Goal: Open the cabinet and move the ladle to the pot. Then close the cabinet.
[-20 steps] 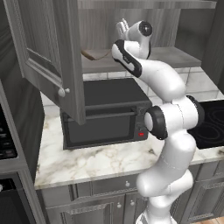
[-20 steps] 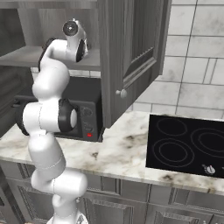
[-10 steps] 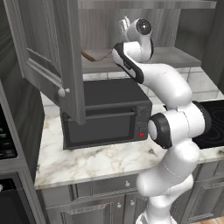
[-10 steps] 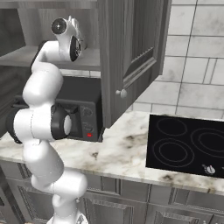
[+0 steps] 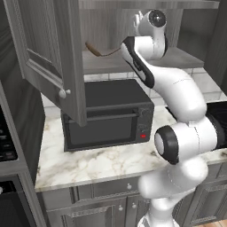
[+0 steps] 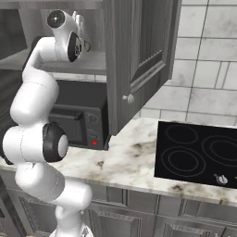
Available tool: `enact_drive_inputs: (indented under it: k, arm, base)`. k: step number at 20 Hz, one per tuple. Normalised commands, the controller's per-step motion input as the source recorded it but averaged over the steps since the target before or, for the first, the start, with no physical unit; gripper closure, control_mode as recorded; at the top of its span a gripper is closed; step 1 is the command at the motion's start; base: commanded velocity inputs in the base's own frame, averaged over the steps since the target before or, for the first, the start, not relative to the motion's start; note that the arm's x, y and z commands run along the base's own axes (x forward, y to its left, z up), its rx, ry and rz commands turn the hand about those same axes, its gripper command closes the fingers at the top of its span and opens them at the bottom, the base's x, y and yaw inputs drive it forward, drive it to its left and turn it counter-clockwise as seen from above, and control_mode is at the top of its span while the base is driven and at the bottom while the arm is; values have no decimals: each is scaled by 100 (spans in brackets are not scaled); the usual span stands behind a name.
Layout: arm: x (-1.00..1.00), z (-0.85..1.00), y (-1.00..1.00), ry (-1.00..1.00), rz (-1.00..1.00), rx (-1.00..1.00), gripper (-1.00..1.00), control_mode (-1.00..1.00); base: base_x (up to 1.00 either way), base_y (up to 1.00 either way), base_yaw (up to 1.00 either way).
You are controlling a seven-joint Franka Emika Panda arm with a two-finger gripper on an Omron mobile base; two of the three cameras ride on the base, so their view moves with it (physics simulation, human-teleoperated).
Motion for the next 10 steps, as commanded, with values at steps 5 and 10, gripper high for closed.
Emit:
enact_drive_inputs:
  k: [5, 10]
  arm:
    - [-79, 0, -20, 0, -5, 8, 100, -100]
    - [-81, 0, -10, 0, -3, 7, 100, -100]
  base:
    - [0, 0, 0]
    - [0, 0, 0]
